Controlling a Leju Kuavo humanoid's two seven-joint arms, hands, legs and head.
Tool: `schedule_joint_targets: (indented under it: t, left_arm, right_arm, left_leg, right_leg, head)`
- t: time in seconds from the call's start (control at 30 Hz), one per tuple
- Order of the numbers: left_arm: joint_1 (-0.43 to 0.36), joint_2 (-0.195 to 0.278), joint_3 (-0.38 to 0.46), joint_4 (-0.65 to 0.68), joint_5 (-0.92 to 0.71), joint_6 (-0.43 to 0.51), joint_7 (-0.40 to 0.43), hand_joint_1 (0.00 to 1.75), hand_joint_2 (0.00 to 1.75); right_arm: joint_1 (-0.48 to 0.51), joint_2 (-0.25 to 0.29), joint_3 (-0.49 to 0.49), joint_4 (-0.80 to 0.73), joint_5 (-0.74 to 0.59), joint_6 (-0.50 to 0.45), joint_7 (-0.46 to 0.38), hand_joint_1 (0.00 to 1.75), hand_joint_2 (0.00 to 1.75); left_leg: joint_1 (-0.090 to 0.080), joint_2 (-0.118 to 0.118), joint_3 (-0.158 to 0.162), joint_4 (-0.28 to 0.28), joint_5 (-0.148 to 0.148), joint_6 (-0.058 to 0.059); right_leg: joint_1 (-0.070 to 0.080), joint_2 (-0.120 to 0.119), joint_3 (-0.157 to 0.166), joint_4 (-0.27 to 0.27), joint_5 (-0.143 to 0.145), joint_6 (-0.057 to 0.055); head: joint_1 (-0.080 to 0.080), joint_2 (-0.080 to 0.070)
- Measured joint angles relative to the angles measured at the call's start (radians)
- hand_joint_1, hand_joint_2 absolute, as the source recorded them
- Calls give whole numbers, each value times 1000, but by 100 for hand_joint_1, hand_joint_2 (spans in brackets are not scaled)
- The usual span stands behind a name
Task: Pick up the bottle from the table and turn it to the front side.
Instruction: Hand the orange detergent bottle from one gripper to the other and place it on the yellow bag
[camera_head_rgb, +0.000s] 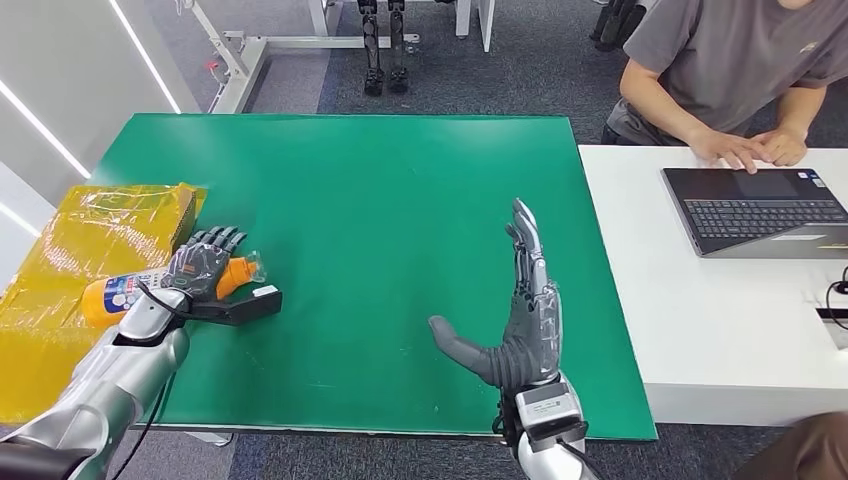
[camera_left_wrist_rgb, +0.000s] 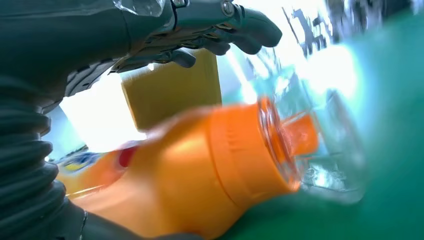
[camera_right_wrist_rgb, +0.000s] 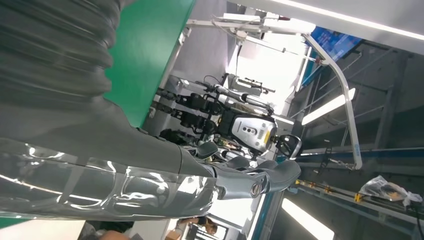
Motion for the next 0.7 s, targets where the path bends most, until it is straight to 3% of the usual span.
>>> schedule_joint_targets:
  t: [0.27,0.53,0.7]
  left_arm:
    - [101,-1,61,-163,58,82,-10,0,175]
    - [195,41,137,-333,30,90,36,0,175]
    - [322,60,221,-524,-20,73,58,0,175]
  right_arm:
    - [3,8,-11,1,6,17,15,0,175]
    - [4,15,-20,3,4,21,16,0,175]
    - [5,17,-25,4,4,23,16,0,175]
  left_leg:
    - [0,0,-1,0,0,0]
    - [0,1,-1,-1,0,0]
    - [0,2,-1,-1,0,0]
  right_leg:
    - [0,0,-1,0,0,0]
    - [0,1,-1,0,0,0]
    - [0,2,-1,0,-1,-1]
  head:
    - [0,0]
    - [0,0]
    - [0,0]
